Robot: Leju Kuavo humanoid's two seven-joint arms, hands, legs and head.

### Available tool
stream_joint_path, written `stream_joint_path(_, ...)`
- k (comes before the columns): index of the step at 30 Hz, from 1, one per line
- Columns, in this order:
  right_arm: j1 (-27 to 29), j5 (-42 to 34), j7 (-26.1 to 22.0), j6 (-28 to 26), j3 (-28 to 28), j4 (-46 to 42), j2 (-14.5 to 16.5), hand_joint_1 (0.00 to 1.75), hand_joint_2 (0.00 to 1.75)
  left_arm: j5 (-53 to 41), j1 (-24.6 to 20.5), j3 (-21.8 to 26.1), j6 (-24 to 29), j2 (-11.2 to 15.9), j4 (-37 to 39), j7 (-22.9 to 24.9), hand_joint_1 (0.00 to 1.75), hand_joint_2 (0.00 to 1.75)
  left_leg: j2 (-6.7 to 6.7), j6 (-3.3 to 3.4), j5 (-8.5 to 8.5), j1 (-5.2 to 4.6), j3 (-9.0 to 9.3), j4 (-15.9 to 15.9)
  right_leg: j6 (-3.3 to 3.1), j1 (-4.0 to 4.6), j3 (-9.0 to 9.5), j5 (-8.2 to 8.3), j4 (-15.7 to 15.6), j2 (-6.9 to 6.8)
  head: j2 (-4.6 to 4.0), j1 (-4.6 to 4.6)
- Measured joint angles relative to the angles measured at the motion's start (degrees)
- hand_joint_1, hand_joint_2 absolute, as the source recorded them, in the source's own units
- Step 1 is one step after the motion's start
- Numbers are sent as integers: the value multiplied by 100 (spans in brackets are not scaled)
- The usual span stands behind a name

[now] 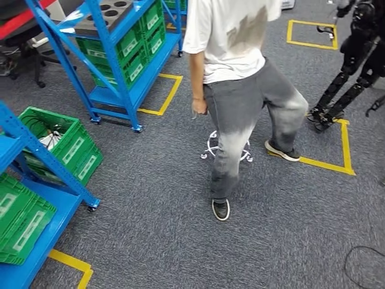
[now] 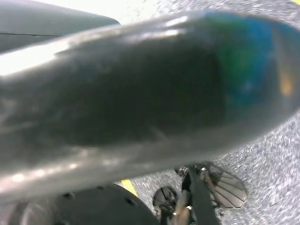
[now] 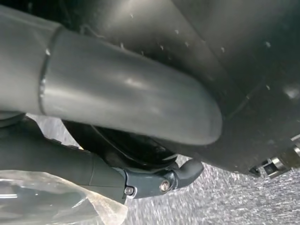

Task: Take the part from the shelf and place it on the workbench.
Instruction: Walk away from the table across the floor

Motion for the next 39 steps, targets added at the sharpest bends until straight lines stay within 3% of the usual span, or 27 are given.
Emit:
stream_joint_path(1,5,-5,47,-35,67,20,10,0,0,33,-5,62,8,-17,-18,8,0,0,62,32,11,-14,58,-147,28,23,7,-16,7,-54,0,2)
stream_joint_path(3,-10,-7,178,-139,208,104,13,0,0,97,15,170,-30,-63,-51,13,0,0,4,107,-7,-13,47,-185,69,50,25,-32,2,-146,0,13)
stream_joint_path(4,-28,-8,237,-197,282,159,13,0,0,127,41,221,-71,-93,-63,3,0,0,-41,135,3,1,49,-201,94,49,23,-65,21,-106,0,20)
stream_joint_path(6,-93,-9,298,-271,477,283,12,0,0,183,69,310,-156,-151,-86,-27,0,0,-121,198,37,35,52,-227,145,47,-102,-293,311,190,0,53)
stream_joint_path(8,-165,-9,320,-313,729,377,11,0,0,212,61,384,-182,-190,-109,-43,0,0,-227,243,54,41,28,-229,167,60,-396,-672,1015,506,0,90)
stream_joint_path(10,-213,-12,394,-344,1005,424,4,0,0,295,44,461,-200,-210,-136,-61,0,0,-377,262,56,34,21,-228,163,85,-603,-852,1582,580,0,95)
stream_joint_path(11,-230,-15,441,-336,1171,443,-13,0,0,393,35,515,-247,-213,-157,-90,0,0,-463,262,57,35,23,-224,156,90,-589,-783,1592,595,0,96)
stream_joint_path(13,-240,-20,472,-221,1593,464,-80,0,0,685,1,674,-433,-198,-230,-143,0,0,-644,237,61,46,22,-208,160,70,-314,-394,1006,703,0,98)
stream_joint_path(14,-247,-22,442,-123,1808,466,-114,0,0,819,-27,761,-537,-165,-283,-144,0,0,-728,209,63,46,7,-186,170,49,-153,-235,632,835,0,107)
stream_joint_path(16,-269,-29,361,80,2144,456,-164,0,0,1031,-86,925,-705,-60,-405,-114,0,0,-872,143,86,38,-64,-137,144,13,46,-128,141,1033,0,118)
stream_joint_path(18,-283,-37,320,197,2341,429,-190,0,0,1150,-94,1069,-789,58,-510,-78,0,0,-992,86,125,40,-133,-117,71,13,91,-160,76,1001,0,115)
stream_joint_path(19,-283,-40,309,228,2418,414,-198,0,0,1181,-77,1134,-807,115,-553,-59,0,0,-975,61,122,41,-148,-103,44,13,108,-148,83,939,0,114)
stream_joint_path(21,-278,-40,299,258,2551,390,-213,0,0,1218,-57,1238,-809,221,-619,-32,0,0,-728,16,-29,24,-253,138,-16,10,130,-139,77,788,0,82)
stream_joint_path(23,-270,-31,269,262,2679,381,-242,0,0,1251,-81,1312,-809,342,-650,5,0,0,-440,-12,-365,8,-547,797,-74,36,135,-156,74,598,0,53)
stream_joint_path(25,-262,-66,252,264,2813,377,-275,0,0,1224,-100,1366,-808,465,-655,42,0,0,-375,-3,-584,5,-821,1423,-116,71,139,-181,74,404,0,54)
stream_joint_path(26,-252,-151,273,251,2865,369,-285,0,0,1120,-90,1377,-778,466,-658,23,0,0,-369,20,-548,-2,-837,1490,-133,89,152,-195,74,313,0,52)
stream_joint_path(28,-216,-430,389,133,2899,355,-254,0,0,721,-39,1318,-545,276,-693,-234,0,0,-304,131,-214,-59,-575,1010,-154,124,204,-233,72,146,0,45)
stream_joint_path(30,-181,-647,500,-20,2870,351,-196,0,0,400,-7,1170,-215,-48,-705,-628,0,0,-3,306,36,-178,-217,312,-142,143,212,-284,68,-7,0,42)
stream_joint_path(31,-173,-702,525,-75,2853,351,-180,0,0,330,-8,1095,-97,-195,-661,-776,0,0,129,356,61,-226,-115,91,-126,153,202,-304,66,-81,0,43)
stream_joint_path(32,-167,-749,536,-127,2839,354,-173,0,0,283,-2,1027,-20,-297,-601,-865,0,0,205,378,32,-255,-74,-14,-110,163,190,-318,58,-163,0,54)
stream_joint_path(34,-162,-871,516,-259,2790,363,-179,0,0,153,28,907,62,-446,-493,-924,0,0,94,368,32,-240,-58,-120,-73,174,234,-343,42,-277,0,64)
stream_joint_path(36,-146,-1063,409,-423,2695,382,-197,0,0,-10,53,787,69,-504,-436,-884,0,0,-51,386,85,-190,-33,-208,-6,151,189,-456,200,-32,0,85)
stream_joint_path(38,-119,-1238,263,-571,2565,432,-231,0,0,-137,51,664,30,-516,-375,-845,0,0,-189,399,117,-146,-30,-244,78,107,-132,-729,802,341,0,118)
stream_joint_path(39,-110,-1286,206,-632,2505,465,-247,0,0,-168,50,611,16,-515,-355,-840,0,0,-258,402,119,-132,-36,-242,110,88,-352,-869,1198,418,0,121)
